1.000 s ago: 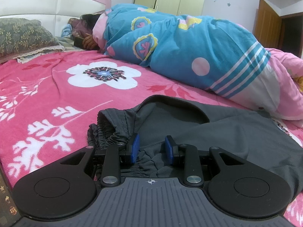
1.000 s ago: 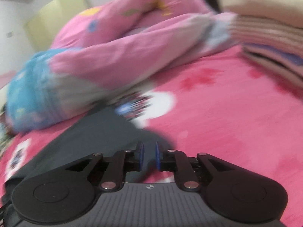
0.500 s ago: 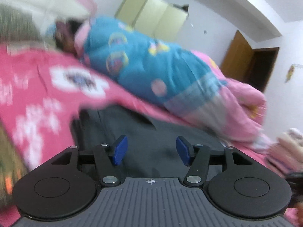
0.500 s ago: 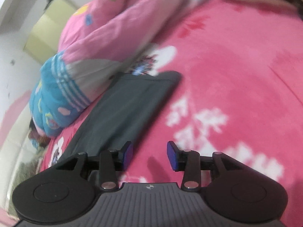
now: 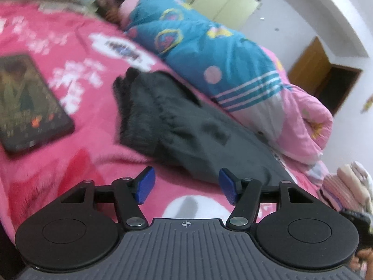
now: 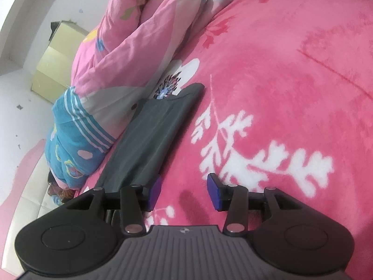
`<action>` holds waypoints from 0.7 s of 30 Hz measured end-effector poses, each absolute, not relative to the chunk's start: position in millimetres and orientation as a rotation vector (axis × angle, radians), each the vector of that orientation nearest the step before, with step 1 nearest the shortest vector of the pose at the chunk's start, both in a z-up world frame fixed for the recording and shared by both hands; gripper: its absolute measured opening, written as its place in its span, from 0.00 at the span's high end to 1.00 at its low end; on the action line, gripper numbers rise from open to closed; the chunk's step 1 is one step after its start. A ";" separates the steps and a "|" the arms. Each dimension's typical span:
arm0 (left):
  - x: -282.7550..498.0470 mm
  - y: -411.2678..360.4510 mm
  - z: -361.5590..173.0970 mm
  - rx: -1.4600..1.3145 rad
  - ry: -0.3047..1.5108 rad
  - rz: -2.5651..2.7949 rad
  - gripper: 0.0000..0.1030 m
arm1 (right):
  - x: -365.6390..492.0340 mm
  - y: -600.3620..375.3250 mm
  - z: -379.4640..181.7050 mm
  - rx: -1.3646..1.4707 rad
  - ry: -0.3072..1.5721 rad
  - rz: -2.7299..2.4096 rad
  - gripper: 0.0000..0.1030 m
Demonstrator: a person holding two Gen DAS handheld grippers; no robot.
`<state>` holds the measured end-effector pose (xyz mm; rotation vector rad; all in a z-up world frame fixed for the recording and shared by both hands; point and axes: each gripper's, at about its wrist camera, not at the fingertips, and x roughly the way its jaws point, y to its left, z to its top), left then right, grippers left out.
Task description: Fold clothes
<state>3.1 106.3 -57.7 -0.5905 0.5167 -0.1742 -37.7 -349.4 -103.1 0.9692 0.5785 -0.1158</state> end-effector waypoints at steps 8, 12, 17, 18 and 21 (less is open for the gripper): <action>23.6 114.5 -65.7 -0.746 0.459 -0.120 0.36 | -39.4 -347.0 -104.6 0.941 0.567 -0.106 0.55; 28.9 109.1 -65.7 -0.758 0.426 -0.098 0.31 | -39.4 -345.5 -104.1 0.932 0.568 -0.108 0.55; 28.2 109.7 -65.9 -0.794 0.404 -0.093 0.29 | -40.0 -344.9 -103.2 0.938 0.569 -0.111 0.55; 26.9 110.9 -66.6 -0.806 0.398 -0.094 0.29 | -40.1 -344.8 -102.9 0.940 0.571 -0.112 0.55; 25.0 111.5 -67.5 -0.830 0.382 -0.085 0.29 | -38.8 -344.5 -102.2 0.937 0.576 -0.114 0.54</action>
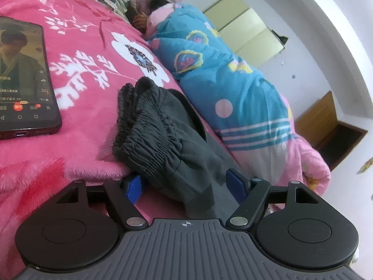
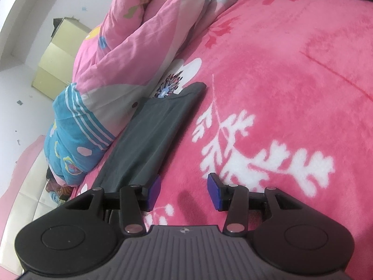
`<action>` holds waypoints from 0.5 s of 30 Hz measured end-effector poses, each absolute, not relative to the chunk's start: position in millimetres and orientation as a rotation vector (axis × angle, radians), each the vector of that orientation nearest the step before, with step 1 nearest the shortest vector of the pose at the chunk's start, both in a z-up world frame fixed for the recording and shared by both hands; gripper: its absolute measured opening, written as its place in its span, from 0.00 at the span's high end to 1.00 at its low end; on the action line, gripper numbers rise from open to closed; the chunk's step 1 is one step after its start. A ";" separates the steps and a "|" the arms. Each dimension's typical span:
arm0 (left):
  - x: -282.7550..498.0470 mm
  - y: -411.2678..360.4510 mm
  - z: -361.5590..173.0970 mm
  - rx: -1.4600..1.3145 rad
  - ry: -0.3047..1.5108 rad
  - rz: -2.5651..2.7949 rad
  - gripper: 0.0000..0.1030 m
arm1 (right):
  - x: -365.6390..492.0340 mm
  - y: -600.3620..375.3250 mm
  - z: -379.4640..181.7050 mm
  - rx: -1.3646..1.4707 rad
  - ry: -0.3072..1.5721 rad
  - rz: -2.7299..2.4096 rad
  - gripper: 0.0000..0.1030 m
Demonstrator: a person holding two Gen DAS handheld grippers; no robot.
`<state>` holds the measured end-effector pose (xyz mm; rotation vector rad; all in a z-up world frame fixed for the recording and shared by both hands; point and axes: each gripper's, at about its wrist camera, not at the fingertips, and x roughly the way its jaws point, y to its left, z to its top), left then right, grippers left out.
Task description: Fold clothes
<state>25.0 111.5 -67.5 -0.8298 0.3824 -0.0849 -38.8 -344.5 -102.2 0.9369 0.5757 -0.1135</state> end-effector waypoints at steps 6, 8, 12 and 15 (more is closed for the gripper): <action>31.9 106.8 -65.4 -0.852 0.361 -0.037 0.26 | -36.7 -343.0 -101.2 0.926 0.576 -0.107 0.49; 34.4 103.0 -64.8 -0.853 0.358 0.003 0.26 | -36.6 -343.0 -101.1 0.923 0.578 -0.104 0.48; 35.8 91.8 -61.6 -0.856 0.353 0.086 0.26 | -37.9 -342.8 -101.8 0.925 0.575 -0.098 0.48; 36.7 83.1 -59.8 -0.855 0.343 0.102 0.26 | -37.4 -342.5 -101.0 0.922 0.580 -0.098 0.48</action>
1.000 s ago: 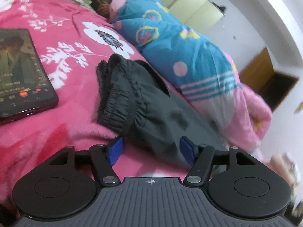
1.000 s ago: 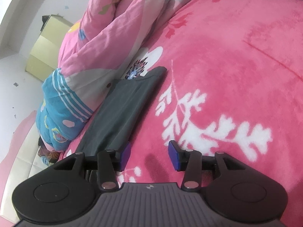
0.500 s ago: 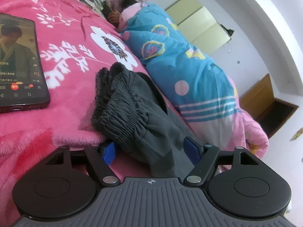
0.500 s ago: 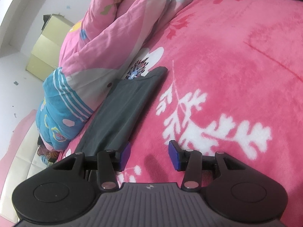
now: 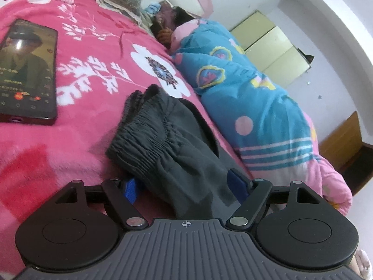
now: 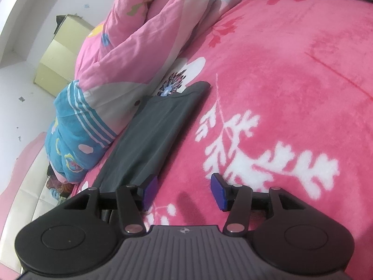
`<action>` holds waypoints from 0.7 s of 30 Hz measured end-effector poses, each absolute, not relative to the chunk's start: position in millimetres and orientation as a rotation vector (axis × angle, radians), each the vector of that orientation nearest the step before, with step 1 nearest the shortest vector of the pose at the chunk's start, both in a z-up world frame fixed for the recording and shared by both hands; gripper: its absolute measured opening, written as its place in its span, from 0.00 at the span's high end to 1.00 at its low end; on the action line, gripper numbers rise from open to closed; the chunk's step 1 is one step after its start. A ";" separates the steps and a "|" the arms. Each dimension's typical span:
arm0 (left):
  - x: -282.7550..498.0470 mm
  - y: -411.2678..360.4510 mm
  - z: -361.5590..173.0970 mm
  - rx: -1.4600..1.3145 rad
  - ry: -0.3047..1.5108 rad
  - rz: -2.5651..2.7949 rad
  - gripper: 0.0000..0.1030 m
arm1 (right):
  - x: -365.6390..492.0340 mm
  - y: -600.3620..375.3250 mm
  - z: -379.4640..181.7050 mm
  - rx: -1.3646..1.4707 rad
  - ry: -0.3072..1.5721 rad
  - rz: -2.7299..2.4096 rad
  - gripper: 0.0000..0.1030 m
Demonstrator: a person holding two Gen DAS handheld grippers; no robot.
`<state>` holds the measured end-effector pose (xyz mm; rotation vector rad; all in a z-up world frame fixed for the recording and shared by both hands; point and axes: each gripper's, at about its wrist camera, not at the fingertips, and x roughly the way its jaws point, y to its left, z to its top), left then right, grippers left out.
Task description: Fold clothes
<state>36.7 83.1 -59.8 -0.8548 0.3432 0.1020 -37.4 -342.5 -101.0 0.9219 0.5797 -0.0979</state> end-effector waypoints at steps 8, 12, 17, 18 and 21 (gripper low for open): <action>47.4 80.6 -61.2 -0.838 0.310 0.147 0.29 | -19.8 -347.3 -93.3 0.931 0.621 -0.082 0.40; 52.8 82.5 -61.2 -0.832 0.310 0.167 0.34 | 5.6 -352.0 -92.1 0.933 0.642 -0.076 0.40; 57.3 84.0 -61.6 -0.811 0.318 0.193 0.44 | 43.8 -360.2 -96.3 0.953 0.673 -0.061 0.40; 57.6 84.8 -61.8 -0.810 0.318 0.196 0.46 | 51.4 -361.2 -97.3 0.953 0.680 -0.054 0.40; 59.1 87.3 -63.3 -0.813 0.318 0.200 0.51 | 71.7 -363.1 -100.2 0.952 0.701 -0.036 0.40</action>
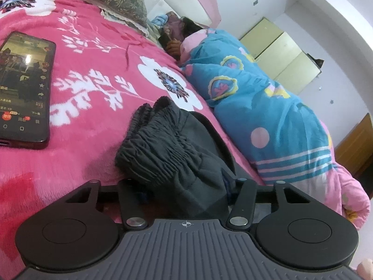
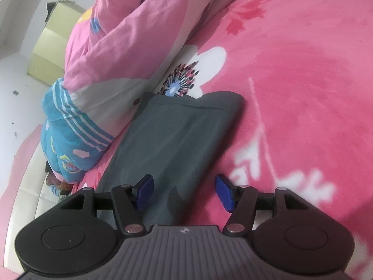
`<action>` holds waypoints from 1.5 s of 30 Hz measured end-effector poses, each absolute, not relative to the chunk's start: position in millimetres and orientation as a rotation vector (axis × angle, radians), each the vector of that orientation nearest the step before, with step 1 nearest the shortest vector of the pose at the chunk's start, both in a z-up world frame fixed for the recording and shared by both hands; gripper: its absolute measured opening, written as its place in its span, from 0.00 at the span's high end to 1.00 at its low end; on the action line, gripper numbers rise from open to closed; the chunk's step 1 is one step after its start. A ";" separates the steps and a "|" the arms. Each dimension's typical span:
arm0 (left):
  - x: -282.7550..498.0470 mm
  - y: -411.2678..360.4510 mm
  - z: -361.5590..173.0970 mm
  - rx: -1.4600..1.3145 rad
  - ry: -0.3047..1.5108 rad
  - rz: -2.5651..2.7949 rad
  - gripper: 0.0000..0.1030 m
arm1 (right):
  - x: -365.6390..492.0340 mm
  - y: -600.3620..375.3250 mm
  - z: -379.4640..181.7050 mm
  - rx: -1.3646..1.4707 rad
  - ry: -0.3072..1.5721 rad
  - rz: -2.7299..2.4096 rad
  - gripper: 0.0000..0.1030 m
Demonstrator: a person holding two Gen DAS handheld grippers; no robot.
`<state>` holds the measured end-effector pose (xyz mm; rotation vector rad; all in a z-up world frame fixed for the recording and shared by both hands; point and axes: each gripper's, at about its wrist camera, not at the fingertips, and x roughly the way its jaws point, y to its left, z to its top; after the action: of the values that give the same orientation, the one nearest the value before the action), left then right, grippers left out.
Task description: Fold clothes
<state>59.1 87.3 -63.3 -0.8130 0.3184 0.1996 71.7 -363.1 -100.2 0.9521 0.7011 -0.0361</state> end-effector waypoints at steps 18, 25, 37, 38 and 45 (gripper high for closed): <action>69.2 96.8 -67.6 -0.806 0.346 0.209 0.79 | 148.3 -366.1 -135.5 1.043 0.652 0.065 0.97; 74.2 99.7 -67.0 -0.812 0.357 0.155 0.84 | 117.6 -366.6 -129.8 1.028 0.548 -0.001 0.98; 76.9 79.7 -62.6 -0.836 0.448 -0.022 0.86 | 29.5 -401.0 -118.2 1.044 0.458 -0.122 0.98; 75.0 76.5 -62.7 -0.835 0.460 -0.039 0.86 | 18.6 -405.0 -117.8 1.050 0.451 -0.138 0.98; 52.8 62.0 -61.9 -0.826 0.559 -0.153 0.86 | -68.9 -427.3 -111.5 1.112 0.409 -0.220 0.98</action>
<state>52.8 62.0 -61.9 -0.8262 0.5588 -0.1529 -68.9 -427.3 -111.5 1.1118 0.4089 -0.2196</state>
